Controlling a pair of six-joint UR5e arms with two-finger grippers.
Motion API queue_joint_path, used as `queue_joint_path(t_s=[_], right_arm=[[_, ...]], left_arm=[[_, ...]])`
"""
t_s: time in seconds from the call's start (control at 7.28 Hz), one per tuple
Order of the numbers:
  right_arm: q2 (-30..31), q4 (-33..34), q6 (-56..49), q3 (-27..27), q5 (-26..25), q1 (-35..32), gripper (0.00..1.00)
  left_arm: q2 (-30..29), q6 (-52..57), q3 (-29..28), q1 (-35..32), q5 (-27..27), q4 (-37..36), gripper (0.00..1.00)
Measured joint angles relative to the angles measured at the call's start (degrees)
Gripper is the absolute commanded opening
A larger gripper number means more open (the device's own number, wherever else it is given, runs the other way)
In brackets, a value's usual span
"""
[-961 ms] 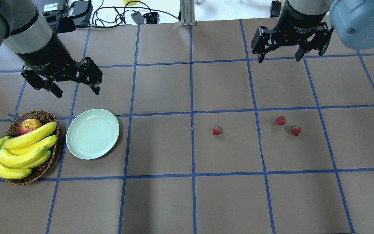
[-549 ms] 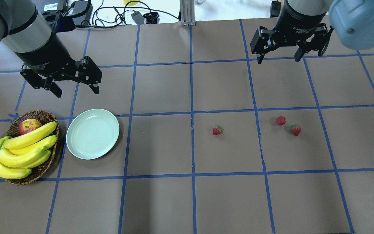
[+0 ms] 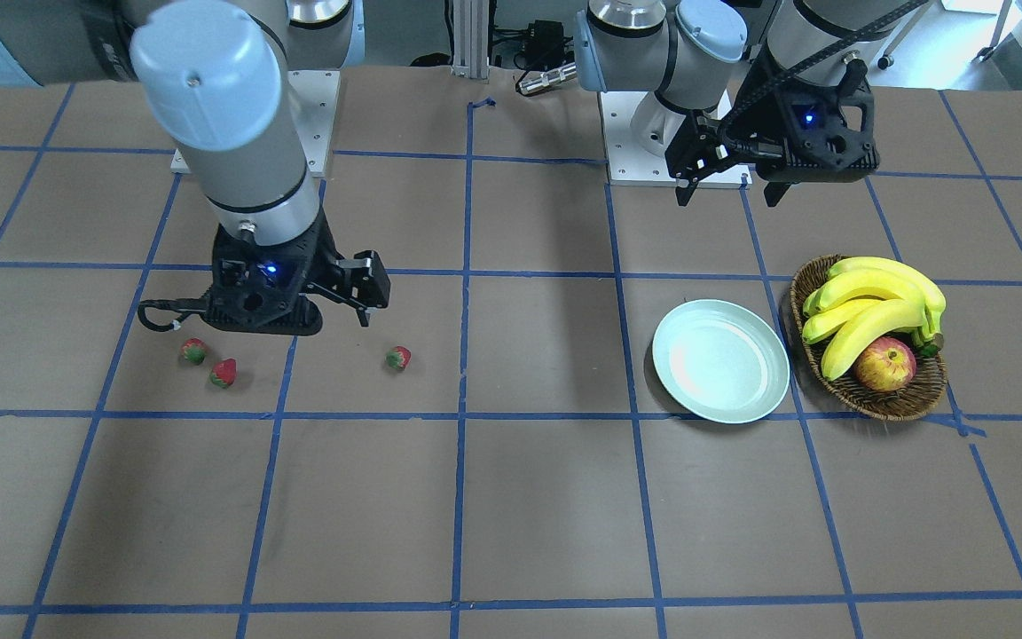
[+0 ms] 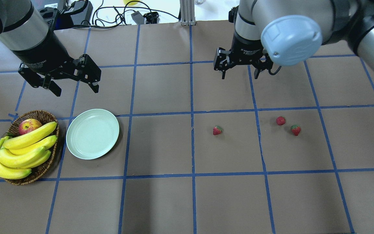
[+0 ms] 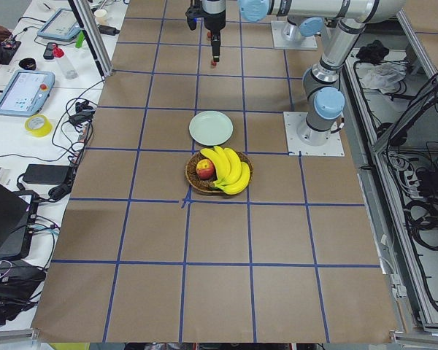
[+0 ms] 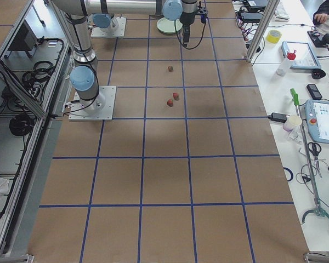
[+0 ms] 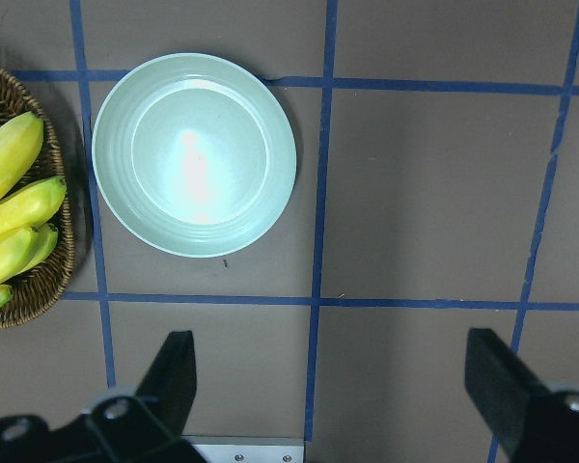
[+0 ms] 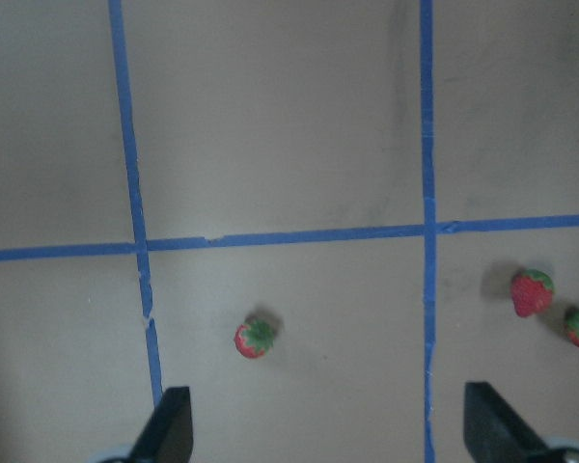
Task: Collect all strawberries into plate
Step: 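Reach the right gripper down and grasp the strawberry nearest the plate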
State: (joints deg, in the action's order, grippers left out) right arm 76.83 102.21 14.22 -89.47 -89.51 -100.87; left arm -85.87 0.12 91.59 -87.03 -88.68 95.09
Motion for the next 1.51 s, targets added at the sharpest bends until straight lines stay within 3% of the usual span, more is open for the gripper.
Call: queue_joint_path(t_s=[0.41, 0.69, 0.82, 1.1, 1.37, 1.51], right_arm=[[-3.1, 18.6, 4.6, -14.5, 0.1, -2.6, 0.96], [-6.7, 25.4, 5.8, -19.6, 1.3, -3.0, 0.94], [-8.2, 26.2, 6.3, -20.4, 2.9, -3.2, 0.84], [-9.6, 26.5, 6.6, -21.2, 3.7, -3.5, 0.24], [-9.6, 26.5, 6.7, -21.7, 4.3, -3.5, 0.00], [-9.5, 26.5, 6.7, -21.8, 4.5, -3.5, 0.00]], left_arm=[[0.1, -0.5, 0.1, -0.1, 0.4, 0.0, 1.00], [0.1, -0.7, 0.3, -0.2, 0.5, 0.0, 1.00], [0.1, -0.7, 0.5, -0.2, 0.4, 0.0, 1.00], [-0.1, -0.4, 0.9, -0.1, 0.5, -0.1, 1.00], [-0.3, -0.2, 0.9, -0.1, 0.5, -0.2, 1.00], [-0.2, -0.2, 1.0, -0.1, 0.4, 0.2, 1.00]])
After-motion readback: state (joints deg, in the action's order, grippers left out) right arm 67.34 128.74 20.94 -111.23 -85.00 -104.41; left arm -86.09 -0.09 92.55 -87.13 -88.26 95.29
